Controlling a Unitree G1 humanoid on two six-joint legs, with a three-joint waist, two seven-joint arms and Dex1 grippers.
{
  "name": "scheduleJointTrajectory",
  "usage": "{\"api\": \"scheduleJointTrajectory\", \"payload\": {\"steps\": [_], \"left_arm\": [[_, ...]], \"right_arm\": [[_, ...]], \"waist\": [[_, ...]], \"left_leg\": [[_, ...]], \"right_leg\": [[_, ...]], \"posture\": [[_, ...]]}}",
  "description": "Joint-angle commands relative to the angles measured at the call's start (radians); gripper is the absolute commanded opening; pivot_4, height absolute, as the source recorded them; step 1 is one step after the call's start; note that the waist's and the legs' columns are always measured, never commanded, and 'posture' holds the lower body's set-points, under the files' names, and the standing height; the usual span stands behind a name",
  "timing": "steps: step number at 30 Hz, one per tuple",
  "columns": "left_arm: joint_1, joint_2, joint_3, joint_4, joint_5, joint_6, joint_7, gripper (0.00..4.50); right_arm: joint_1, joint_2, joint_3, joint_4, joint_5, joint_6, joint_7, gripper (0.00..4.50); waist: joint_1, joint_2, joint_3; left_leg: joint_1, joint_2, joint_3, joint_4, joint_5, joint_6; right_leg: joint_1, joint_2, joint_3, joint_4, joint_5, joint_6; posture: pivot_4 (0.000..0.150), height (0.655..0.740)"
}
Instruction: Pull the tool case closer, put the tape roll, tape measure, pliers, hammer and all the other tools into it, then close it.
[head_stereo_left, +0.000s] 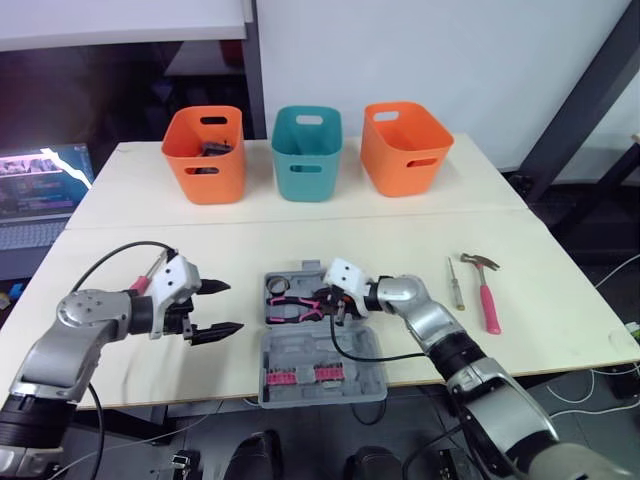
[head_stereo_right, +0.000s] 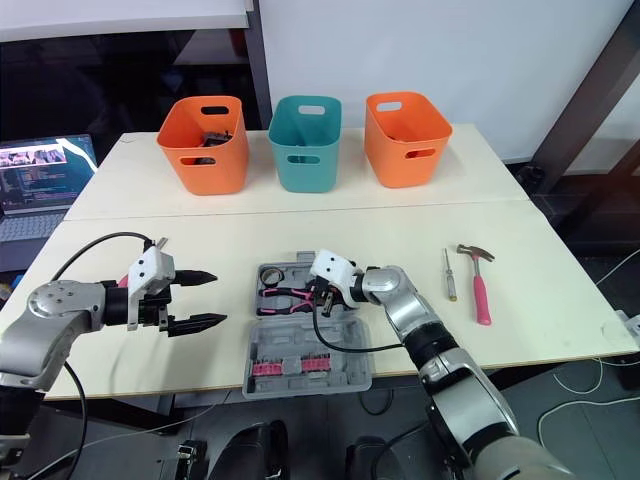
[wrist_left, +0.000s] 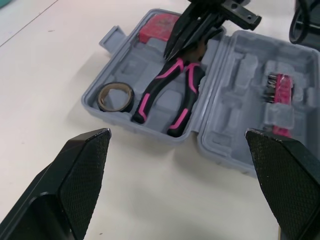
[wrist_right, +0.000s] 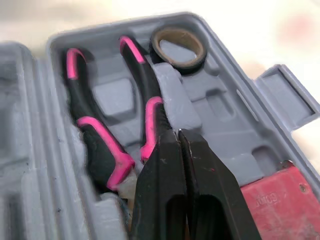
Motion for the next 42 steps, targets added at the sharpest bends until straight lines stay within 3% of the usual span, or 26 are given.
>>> {"api": "scheduleJointTrajectory", "payload": {"steps": [1,3,6,13,14,21,27,33,42], "left_arm": [[-0.029,0.010,0.027,0.004,-0.014,-0.004,0.001,4.50],[-0.045,0.004,0.035,0.031,-0.024,0.010,0.007,4.50],[-0.058,-0.006,0.081,0.096,-0.021,-0.037,0.038,4.50],[0.003,0.003,0.244,0.269,-0.012,-0.185,0.122,4.50],[0.017,0.002,0.269,0.290,-0.015,-0.197,0.135,4.50],[0.087,-0.002,0.408,0.445,-0.048,-0.243,0.187,4.50],[0.125,0.004,0.463,0.518,-0.066,-0.254,0.194,4.50],[0.120,-0.009,0.458,0.522,-0.078,-0.251,0.182,4.50],[0.155,-0.035,0.435,0.337,-0.150,-0.101,0.161,4.50]], "right_arm": [[0.020,-0.048,-0.088,-0.210,0.093,-0.002,0.030,0.07],[0.058,-0.104,-0.128,-0.327,0.121,0.045,0.042,0.07],[0.169,-0.212,-0.227,-0.533,0.203,0.189,0.048,0.90],[0.557,-0.345,-0.502,-0.898,0.307,0.400,-0.065,4.28],[0.618,-0.339,-0.560,-0.935,0.326,0.419,-0.090,4.43],[0.923,-0.228,-0.809,-1.088,0.418,0.423,-0.216,4.43],[1.035,-0.117,-0.935,-1.090,0.429,0.317,-0.319,4.43],[1.051,-0.118,-0.928,-1.058,0.425,0.272,-0.346,4.43],[0.941,-0.223,-0.803,-1.106,0.476,0.418,-0.342,4.43]], "waist": [[0.000,0.000,0.000],[0.003,0.001,0.000],[0.010,0.000,0.000],[0.004,0.000,0.001],[0.003,0.000,0.001],[0.004,-0.001,0.000],[0.002,-0.001,0.000],[0.008,-0.002,-0.001],[-0.002,-0.002,-0.001]], "left_leg": [[-0.002,0.000,0.000,0.000,0.000,0.000],[-0.010,0.000,0.000,0.001,0.003,0.002],[-0.013,0.000,0.000,0.002,0.002,0.003],[-0.012,0.000,0.000,0.000,0.002,0.003],[-0.012,0.001,0.001,0.000,0.002,0.003],[-0.011,0.001,0.000,-0.001,0.001,0.001],[-0.011,0.000,0.001,-0.002,0.000,0.000],[-0.011,0.000,0.001,-0.006,0.000,-0.001],[-0.011,0.000,0.001,-0.007,0.000,-0.001]], "right_leg": [[-0.002,0.000,0.000,0.000,0.000,0.000],[-0.011,0.001,0.000,0.002,0.000,0.000],[-0.013,0.001,0.000,0.001,0.000,0.000],[-0.012,0.001,0.000,0.000,0.000,0.000],[-0.012,0.001,0.001,0.000,0.000,0.000],[-0.012,0.000,0.001,-0.001,0.000,0.000],[-0.012,-0.001,0.001,-0.001,0.000,0.000],[-0.016,-0.002,0.001,-0.004,0.000,-0.001],[-0.012,-0.002,0.001,-0.007,0.001,-0.002]], "posture": [[0.150,0.7400],[0.150,0.7400],[0.150,0.7400],[0.150,0.7400],[0.150,0.7400],[0.150,0.7400],[0.150,0.7400],[0.150,0.7400],[0.150,0.7400]]}}
